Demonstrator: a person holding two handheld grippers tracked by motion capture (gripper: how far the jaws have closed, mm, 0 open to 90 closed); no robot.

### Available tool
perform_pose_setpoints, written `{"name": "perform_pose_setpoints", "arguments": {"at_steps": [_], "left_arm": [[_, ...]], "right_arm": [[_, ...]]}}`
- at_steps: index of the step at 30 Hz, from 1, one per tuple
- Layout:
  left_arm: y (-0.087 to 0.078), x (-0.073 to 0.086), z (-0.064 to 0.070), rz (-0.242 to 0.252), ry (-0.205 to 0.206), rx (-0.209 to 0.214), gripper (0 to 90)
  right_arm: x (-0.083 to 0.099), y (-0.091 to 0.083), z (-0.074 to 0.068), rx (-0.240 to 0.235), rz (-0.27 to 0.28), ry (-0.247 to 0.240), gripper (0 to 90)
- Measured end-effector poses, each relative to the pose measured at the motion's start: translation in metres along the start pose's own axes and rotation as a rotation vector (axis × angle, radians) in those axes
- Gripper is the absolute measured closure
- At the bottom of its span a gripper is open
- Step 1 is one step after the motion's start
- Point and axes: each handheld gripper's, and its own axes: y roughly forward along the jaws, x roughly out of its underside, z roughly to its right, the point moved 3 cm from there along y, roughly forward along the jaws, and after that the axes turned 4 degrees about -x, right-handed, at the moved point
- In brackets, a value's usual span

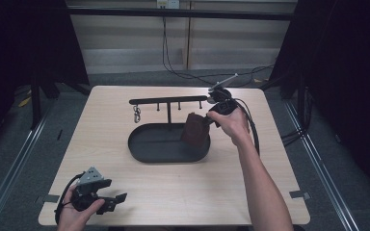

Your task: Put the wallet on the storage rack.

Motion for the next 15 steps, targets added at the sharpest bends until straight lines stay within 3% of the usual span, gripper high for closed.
{"name": "perform_pose_setpoints", "arguments": {"at_steps": [8, 15], "left_arm": [[0.0, 0.0, 0.0, 0.002, -0.003, -0.001, 20.4], [0.0, 0.0, 0.0, -0.001, 0.005, 0.0, 20.4]], "right_arm": [[0.003, 0.014, 0.004, -0.077, 0.007, 0.026, 78.8], [0.006, 0.026, 0.008, -0.093, 0.016, 0.027, 78.7]]}}
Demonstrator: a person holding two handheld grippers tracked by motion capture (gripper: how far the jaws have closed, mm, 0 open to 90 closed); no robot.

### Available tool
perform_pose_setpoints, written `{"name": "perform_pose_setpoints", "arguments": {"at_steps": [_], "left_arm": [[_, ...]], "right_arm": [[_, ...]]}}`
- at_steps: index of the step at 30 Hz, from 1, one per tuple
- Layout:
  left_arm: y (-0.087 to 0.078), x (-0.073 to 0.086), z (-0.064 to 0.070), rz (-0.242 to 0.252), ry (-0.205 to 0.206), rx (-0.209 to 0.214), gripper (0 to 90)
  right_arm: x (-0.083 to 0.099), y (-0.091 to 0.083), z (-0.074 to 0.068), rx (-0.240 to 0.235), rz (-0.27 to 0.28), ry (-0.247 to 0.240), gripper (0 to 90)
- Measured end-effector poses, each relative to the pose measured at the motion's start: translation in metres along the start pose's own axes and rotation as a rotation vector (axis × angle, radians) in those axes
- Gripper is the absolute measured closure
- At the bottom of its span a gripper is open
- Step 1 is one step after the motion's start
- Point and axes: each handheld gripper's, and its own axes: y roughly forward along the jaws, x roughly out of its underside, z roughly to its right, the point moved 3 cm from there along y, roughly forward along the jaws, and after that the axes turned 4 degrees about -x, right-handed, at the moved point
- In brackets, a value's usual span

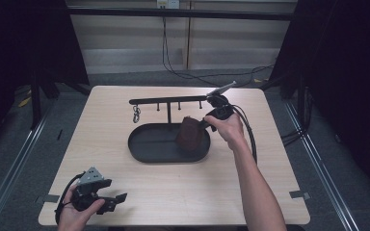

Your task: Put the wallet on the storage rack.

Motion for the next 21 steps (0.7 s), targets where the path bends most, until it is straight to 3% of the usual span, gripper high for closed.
{"name": "perform_pose_setpoints", "arguments": {"at_steps": [11, 16, 21], "left_arm": [[0.0, 0.0, 0.0, 0.0, -0.006, 0.004, 20.4], [0.0, 0.0, 0.0, -0.004, 0.002, 0.001, 20.4], [0.0, 0.001, 0.0, -0.005, 0.0, 0.004, 20.4]], "right_arm": [[0.011, 0.022, 0.017, -0.018, -0.034, 0.039, 78.5], [0.014, 0.025, 0.025, -0.03, -0.01, 0.051, 78.1], [0.016, 0.029, 0.032, -0.012, 0.01, 0.077, 80.7]]}}
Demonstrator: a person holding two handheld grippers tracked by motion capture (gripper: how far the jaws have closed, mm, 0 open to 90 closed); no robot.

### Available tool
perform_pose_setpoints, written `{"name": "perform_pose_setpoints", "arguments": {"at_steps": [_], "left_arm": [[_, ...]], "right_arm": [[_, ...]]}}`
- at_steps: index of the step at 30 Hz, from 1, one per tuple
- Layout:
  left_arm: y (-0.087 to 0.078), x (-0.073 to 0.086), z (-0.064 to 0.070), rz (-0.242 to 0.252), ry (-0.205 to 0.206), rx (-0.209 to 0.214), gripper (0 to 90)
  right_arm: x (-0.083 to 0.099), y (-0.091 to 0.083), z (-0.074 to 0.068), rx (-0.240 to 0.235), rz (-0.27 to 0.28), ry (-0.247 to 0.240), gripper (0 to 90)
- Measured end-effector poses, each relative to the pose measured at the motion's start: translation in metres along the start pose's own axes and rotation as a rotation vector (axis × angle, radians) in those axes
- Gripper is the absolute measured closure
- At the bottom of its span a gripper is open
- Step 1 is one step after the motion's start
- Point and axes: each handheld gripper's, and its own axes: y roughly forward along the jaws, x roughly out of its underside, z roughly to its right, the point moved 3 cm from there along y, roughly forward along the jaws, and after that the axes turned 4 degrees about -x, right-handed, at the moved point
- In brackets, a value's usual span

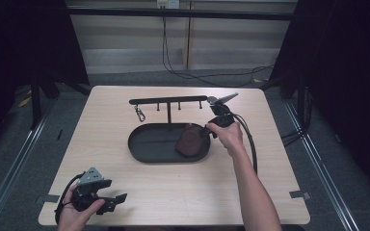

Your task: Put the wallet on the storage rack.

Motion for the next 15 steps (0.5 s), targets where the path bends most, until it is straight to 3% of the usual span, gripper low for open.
{"name": "perform_pose_setpoints", "arguments": {"at_steps": [9, 15], "left_arm": [[0.0, 0.0, -0.001, 0.0, 0.0, 0.0, 20.4], [0.0, 0.0, -0.001, 0.003, -0.009, -0.005, 20.8]], "right_arm": [[0.003, 0.009, 0.009, 0.028, 0.012, 0.024, 79.8], [0.003, 0.013, 0.008, 0.061, 0.012, 0.002, 78.4]]}}
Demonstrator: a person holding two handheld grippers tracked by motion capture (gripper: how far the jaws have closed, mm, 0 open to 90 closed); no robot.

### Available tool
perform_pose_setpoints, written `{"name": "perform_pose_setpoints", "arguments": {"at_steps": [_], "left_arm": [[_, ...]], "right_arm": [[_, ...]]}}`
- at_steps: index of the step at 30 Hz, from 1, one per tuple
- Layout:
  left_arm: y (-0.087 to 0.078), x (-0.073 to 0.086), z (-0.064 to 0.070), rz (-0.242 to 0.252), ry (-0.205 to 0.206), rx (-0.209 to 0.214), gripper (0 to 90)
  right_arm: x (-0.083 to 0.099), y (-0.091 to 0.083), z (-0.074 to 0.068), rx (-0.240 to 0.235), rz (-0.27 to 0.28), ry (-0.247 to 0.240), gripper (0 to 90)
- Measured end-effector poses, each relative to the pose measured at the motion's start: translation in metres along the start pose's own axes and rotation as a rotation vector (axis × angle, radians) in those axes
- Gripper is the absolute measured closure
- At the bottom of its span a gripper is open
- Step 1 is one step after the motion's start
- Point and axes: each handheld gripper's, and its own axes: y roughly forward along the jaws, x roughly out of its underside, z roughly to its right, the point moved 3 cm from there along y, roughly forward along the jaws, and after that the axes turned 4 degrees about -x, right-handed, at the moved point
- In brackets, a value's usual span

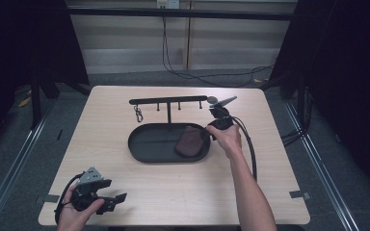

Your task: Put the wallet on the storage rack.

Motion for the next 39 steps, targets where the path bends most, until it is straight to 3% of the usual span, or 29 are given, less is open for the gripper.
{"name": "perform_pose_setpoints", "arguments": {"at_steps": [4, 13, 28, 32, 39], "left_arm": [[-0.001, 0.0, 0.001, 0.006, -0.007, 0.006, 20.8], [-0.001, 0.0, 0.0, 0.008, -0.006, 0.004, 20.8], [-0.001, 0.0, -0.001, 0.008, -0.012, 0.003, 20.7], [-0.001, 0.0, -0.001, 0.007, -0.01, 0.003, 20.7], [-0.001, 0.0, -0.002, 0.007, -0.016, 0.002, 20.7]], "right_arm": [[0.0, 0.0, -0.001, 0.024, 0.011, -0.015, 79.6], [0.0, -0.005, -0.005, -0.034, 0.053, -0.02, 68.2], [0.002, -0.029, -0.013, -0.044, 0.153, -0.086, 29.3], [0.005, -0.034, -0.015, -0.04, 0.163, -0.097, 22.1], [0.015, -0.041, -0.014, -0.038, 0.191, -0.129, 19.4]]}}
